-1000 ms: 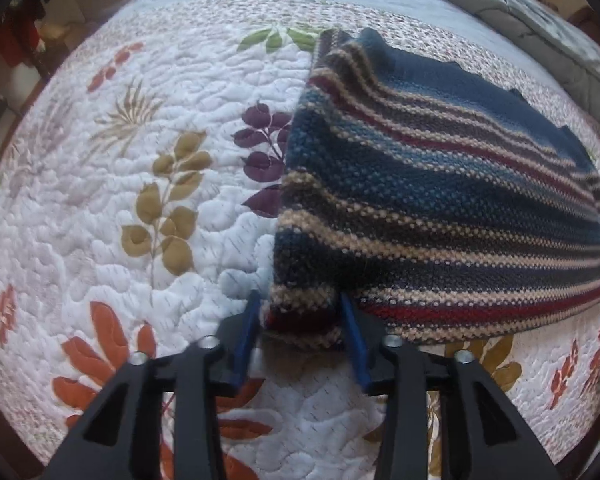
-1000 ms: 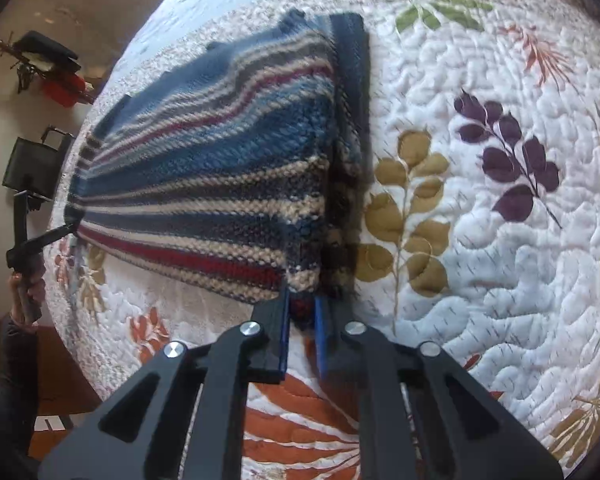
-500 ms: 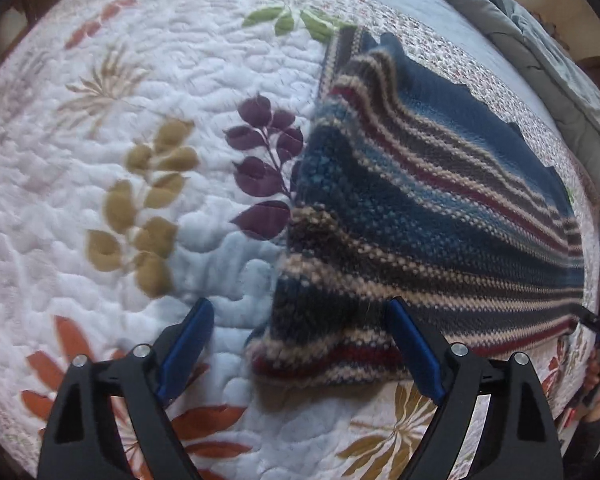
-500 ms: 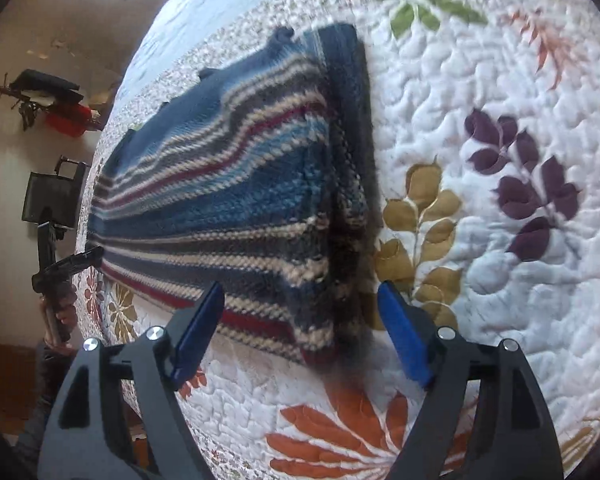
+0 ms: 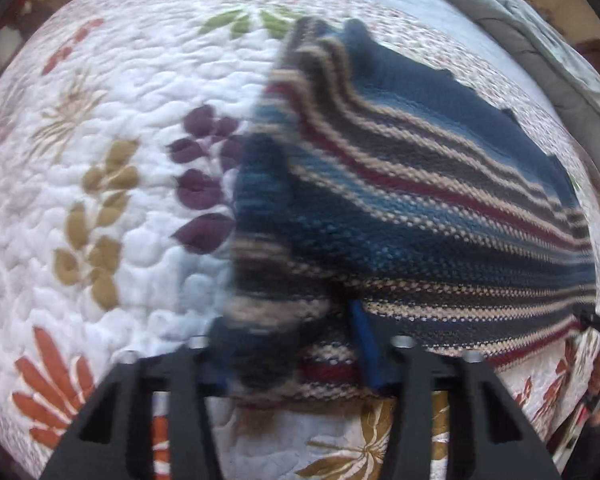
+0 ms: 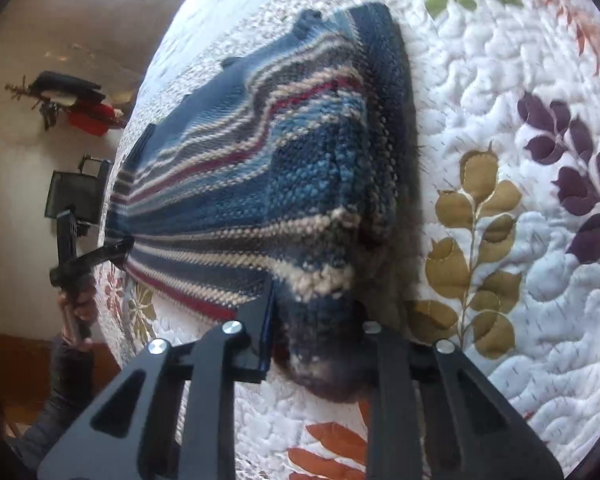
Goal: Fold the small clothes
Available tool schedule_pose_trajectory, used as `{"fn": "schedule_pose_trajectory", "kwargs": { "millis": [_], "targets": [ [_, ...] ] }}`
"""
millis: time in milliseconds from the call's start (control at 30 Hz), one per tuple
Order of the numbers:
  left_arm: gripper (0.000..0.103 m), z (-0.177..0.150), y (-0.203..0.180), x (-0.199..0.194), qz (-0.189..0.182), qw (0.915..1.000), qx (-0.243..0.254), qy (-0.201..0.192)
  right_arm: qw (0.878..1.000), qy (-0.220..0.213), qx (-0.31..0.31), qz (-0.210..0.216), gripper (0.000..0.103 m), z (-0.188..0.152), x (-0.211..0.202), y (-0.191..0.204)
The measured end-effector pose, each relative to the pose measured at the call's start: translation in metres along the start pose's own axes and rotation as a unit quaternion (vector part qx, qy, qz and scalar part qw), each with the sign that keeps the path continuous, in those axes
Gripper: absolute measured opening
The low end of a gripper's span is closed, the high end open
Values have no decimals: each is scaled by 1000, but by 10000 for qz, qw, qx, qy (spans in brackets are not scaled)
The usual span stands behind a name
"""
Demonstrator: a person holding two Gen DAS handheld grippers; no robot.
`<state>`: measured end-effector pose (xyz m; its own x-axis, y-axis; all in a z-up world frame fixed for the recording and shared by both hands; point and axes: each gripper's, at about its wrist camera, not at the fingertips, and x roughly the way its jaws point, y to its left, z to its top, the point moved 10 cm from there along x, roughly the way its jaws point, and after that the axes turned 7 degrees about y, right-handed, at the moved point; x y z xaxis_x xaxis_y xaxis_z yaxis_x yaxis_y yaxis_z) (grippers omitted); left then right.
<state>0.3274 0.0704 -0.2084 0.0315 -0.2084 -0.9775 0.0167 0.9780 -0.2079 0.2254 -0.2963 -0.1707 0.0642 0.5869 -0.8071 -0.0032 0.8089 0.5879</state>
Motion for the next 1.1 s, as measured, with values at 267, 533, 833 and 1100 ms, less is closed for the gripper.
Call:
{"fn": "schedule_pose_trajectory", "kwargs": {
  "millis": [267,533,833,1100],
  "targets": [
    [26,-21,-11,-31,-21,10000,64,-6,9997,-244,-81,15,15,-21,-37,12],
    [26,-103,-37,-50,-189,9989,394,161,9991,-147,-104,-372,14,-92,-77,-2],
    [28,-199,-61,-50,-17,9981,593,182,9972,-56,10,-741,14,-190,-100,-21],
    [30,-218,-54,-30,172,9982,558,115,9943,-140,71,-1058,15,-233,-89,-33]
  ]
}}
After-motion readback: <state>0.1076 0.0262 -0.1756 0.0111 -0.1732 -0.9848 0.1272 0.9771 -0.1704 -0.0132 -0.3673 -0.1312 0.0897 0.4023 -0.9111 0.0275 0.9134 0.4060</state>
